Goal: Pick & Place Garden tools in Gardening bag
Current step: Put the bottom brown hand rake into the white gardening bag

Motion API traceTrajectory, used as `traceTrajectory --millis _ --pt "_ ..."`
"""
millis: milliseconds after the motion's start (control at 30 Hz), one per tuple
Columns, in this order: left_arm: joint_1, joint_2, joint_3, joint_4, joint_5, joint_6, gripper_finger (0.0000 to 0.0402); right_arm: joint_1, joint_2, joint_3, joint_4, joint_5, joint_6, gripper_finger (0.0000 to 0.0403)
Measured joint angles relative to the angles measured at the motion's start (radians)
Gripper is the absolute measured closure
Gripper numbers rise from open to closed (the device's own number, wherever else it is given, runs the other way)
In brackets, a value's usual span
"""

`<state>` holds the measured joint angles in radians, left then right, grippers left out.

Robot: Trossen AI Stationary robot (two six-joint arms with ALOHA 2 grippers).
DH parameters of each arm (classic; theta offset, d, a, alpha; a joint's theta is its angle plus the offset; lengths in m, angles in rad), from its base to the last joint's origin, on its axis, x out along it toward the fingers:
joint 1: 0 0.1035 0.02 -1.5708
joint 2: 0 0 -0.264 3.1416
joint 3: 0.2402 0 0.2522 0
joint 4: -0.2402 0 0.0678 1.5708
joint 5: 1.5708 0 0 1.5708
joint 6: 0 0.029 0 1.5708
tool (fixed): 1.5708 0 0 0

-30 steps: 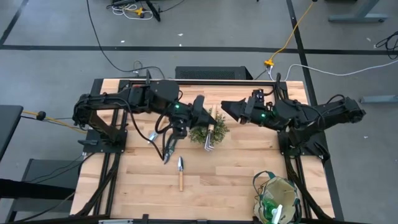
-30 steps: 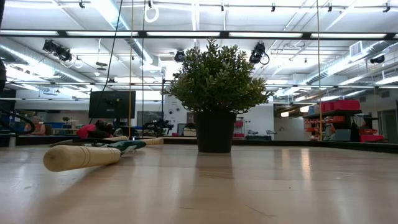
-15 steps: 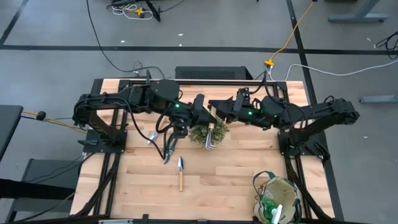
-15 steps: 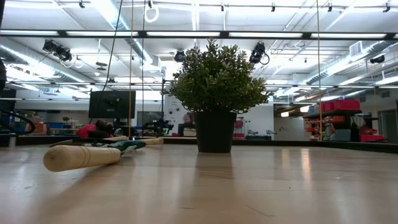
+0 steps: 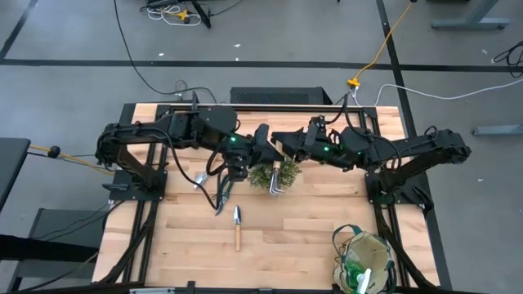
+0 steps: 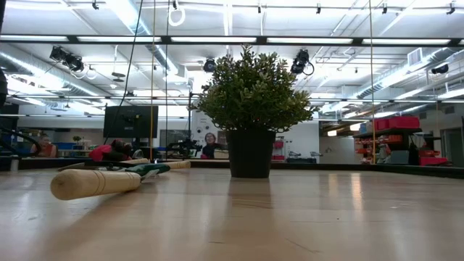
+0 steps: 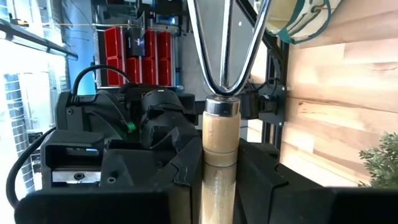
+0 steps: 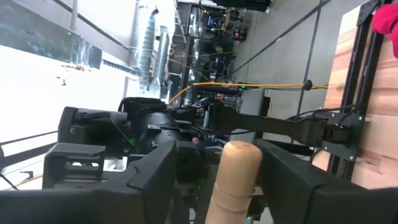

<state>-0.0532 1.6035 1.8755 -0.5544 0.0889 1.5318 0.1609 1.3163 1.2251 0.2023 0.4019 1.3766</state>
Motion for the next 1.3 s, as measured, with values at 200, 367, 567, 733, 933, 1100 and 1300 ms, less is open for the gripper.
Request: traceTrajectory --millis 200,367,567,733,933,1100,1300 --pt "0.0 0.0 0.0 0.0 -0.003 0.001 0.0322 0.0 0.0 0.0 -0.003 0.0 0.0 0.0235" --pt "0.0 0.0 0.0 0.002 -0.004 0.002 0.0321 0.0 0.0 0.0 -0.013 0.001 0.003 0.0275" --pt "0.0 0.0 0.0 0.003 -0.008 0.01 0.032 0.0 0.0 0.0 -0.012 0.001 0.01 0.0318" --pt "-0.001 0.0 0.0 0.001 -0.008 0.02 0.0321 0.0 0.0 0.0 -0.013 0.0 0.014 0.0329" --pt "-0.007 0.0 0.0 0.0 -0.007 0.007 0.0306 0.005 0.0 0.0 -0.014 -0.001 0.004 0.0327" --pt "-0.016 0.0 0.0 -0.003 -0.007 -0.058 0.0283 0.011 -0.002 0.0 -0.012 -0.002 -0.012 0.0334" --pt "-0.018 0.0 0.0 -0.003 -0.007 -0.086 0.0269 0.017 -0.002 0.0 -0.013 -0.002 -0.027 0.0335"
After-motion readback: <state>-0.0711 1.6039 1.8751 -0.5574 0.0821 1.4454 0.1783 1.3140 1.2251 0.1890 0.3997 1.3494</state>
